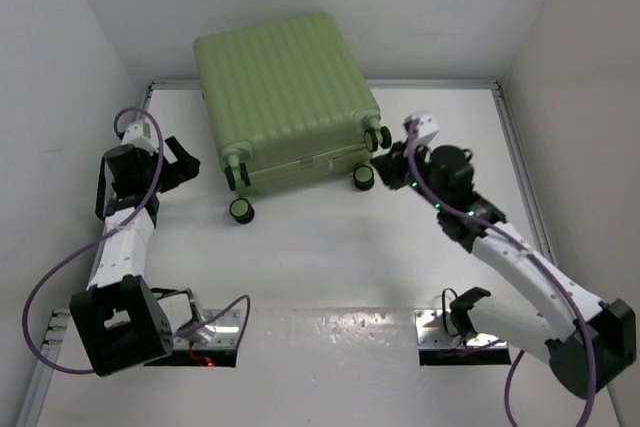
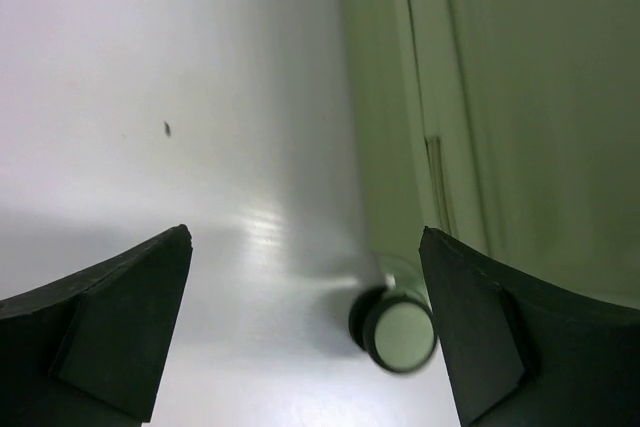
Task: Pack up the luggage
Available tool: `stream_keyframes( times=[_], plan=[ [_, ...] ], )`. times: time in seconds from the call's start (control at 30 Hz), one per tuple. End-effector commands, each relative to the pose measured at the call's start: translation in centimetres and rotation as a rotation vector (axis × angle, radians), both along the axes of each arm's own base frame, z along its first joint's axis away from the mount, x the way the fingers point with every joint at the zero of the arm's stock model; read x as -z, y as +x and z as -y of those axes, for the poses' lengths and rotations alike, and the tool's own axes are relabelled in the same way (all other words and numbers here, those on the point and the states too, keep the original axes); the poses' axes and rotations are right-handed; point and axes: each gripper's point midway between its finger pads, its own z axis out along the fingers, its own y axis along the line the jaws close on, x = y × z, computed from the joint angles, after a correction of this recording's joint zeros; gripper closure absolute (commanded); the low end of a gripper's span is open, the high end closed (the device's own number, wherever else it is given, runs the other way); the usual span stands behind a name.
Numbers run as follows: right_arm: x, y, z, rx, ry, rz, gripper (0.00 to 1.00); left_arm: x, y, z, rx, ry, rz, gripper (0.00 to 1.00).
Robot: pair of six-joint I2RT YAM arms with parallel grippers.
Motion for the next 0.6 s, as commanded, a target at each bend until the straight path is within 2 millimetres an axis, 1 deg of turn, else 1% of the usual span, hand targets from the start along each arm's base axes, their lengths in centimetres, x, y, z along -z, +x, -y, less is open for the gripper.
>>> stream_keyframes(
  times=[0.0,0.03,0.07,0.1,0.13,0.17,0.2,0.23,0.3,0.33,0.37,0.4,0.43,0.47,0.5,0.57],
  plan=[
    [2.7,0.1,-3.5,0.022,0.048,0.036,0.85,-1.1,-1.6,1.6,0.103,-0.005,-0.037,0.0],
    [1.1,0.5,-4.3,0.029,0.093,0.114,0.85,-2.1,-1.5,1.4,0.122,0.031,-0.034,0.0],
    [2.6,0.3,-5.2,0.039,0.071,0.105,0.87,-2.5,-1.8,1.8,0.137,0.04,-0.041,0.0],
    [2.1,0.5,-6.3,0.053,0.105,0.159,0.88,-2.8,-2.3,1.8,0.151,0.057,-0.056,0.0],
    [4.8,0.4,-6.5,0.058,0.048,0.12,0.88,-2.4,-2.6,1.9,0.159,0.062,-0.074,0.0],
    [4.0,0.6,-7.0,0.063,0.085,0.159,0.88,-2.9,-2.9,1.9,0.165,0.076,-0.067,0.0],
    [3.9,0.3,-7.8,0.073,0.1,0.171,0.86,-3.5,-3.0,1.9,0.17,0.09,-0.057,0.0],
    [6.1,0.9,-8.3,0.095,0.07,0.133,0.81,-3.1,-3.4,1.9,0.163,0.086,-0.079,0.0],
    [6.4,1.3,-8.7,0.141,0.111,0.117,0.75,-3.4,-3.5,1.6,0.153,0.111,-0.071,0.0],
    [8.2,1.6,-9.1,0.143,0.083,0.089,0.73,-3.9,-3.8,1.5,0.14,0.123,-0.062,0.0],
    [7.2,1.9,-9.5,0.143,0.135,0.116,0.73,-3.9,-3.8,1.6,0.135,0.121,-0.065,0.0],
    [7.9,2.4,-9.4,0.158,0.147,0.101,0.73,-3.8,-4.0,1.7,0.134,0.122,-0.062,0.0],
    [8.2,2.8,-9.6,0.155,0.147,0.103,0.76,-3.8,-4.0,1.5,0.12,0.117,-0.065,0.0],
    [7.6,2.9,-10.0,0.143,0.166,0.12,0.81,-3.7,-4.2,1.7,0.114,0.107,-0.063,0.0],
    [7.4,3.3,-10.4,0.142,0.162,0.135,0.83,-3.4,-4.5,1.5,0.101,0.113,-0.068,0.0],
    [8.0,4.3,-10.2,0.167,0.148,0.13,0.85,-3.0,-4.6,1.3,0.083,0.104,-0.08,0.0]
  ],
)
